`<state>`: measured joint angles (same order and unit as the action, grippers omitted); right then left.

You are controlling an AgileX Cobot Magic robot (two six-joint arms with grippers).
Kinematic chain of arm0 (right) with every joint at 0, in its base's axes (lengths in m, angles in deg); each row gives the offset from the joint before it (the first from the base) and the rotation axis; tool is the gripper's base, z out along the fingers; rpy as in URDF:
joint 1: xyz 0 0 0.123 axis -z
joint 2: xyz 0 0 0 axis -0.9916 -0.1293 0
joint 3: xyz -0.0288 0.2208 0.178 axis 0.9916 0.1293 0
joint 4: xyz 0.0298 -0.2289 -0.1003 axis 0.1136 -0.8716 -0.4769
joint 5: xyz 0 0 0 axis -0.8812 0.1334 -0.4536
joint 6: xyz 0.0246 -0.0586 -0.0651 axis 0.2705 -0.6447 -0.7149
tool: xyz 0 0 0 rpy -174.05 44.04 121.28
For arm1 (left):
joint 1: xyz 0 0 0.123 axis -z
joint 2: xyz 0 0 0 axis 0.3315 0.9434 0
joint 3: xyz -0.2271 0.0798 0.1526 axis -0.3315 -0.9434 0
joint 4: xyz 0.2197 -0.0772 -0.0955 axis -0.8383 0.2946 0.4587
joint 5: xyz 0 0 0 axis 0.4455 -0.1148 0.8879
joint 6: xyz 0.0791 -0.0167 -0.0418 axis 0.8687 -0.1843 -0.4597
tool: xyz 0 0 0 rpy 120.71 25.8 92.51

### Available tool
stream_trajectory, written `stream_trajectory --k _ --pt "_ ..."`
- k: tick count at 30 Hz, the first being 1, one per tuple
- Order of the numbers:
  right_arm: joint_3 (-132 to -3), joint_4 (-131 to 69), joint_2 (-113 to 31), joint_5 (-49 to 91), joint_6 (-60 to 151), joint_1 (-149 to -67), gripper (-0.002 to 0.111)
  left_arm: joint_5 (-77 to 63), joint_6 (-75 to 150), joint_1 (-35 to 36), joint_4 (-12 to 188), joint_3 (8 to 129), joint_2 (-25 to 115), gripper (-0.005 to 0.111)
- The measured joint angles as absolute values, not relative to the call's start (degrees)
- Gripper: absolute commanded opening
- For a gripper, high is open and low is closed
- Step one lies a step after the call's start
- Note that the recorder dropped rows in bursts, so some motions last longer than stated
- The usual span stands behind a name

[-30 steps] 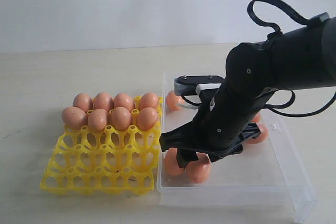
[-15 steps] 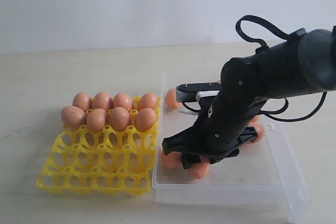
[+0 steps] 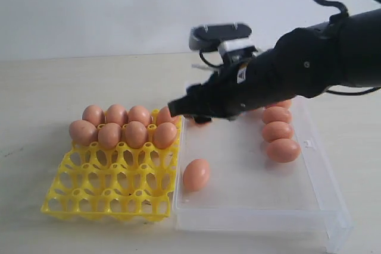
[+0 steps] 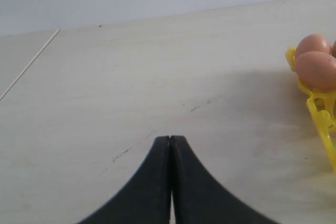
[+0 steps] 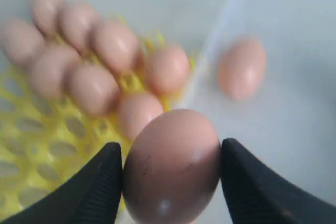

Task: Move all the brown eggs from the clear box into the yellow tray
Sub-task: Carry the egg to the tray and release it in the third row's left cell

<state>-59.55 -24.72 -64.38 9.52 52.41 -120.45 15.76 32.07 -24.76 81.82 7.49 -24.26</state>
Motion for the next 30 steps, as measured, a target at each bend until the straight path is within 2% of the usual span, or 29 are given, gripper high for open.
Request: stream_trajectory --k 6,10,18,25,27,30 --pt "-59.5 -31.1 -65.7 30.5 50.0 -125.7 0.000 15.8 32.1 -24.8 81.8 7.5 -24.3 0.000" --pt "-60.8 -36.0 -72.1 37.7 50.3 -128.4 0.000 15.8 32.1 -24.8 81.8 7.5 -24.3 0.000" --pt "-73.2 -41.4 -85.5 34.6 53.8 -131.9 0.000 15.8 32.1 -24.8 81.8 7.5 -24.3 0.000" --pt "-78.1 -42.3 -90.7 32.4 53.8 -135.4 0.000 15.8 32.1 -24.8 81.8 7.5 -24.3 0.000" --pt "-78.4 -42.4 -92.0 31.9 53.8 -136.5 0.005 15.8 32.1 -24.8 81.8 7.5 -24.3 0.000" --pt "-78.5 -42.4 -93.4 31.7 53.8 -136.8 0.019 15.8 32.1 -24.8 81.8 7.5 -24.3 0.000"
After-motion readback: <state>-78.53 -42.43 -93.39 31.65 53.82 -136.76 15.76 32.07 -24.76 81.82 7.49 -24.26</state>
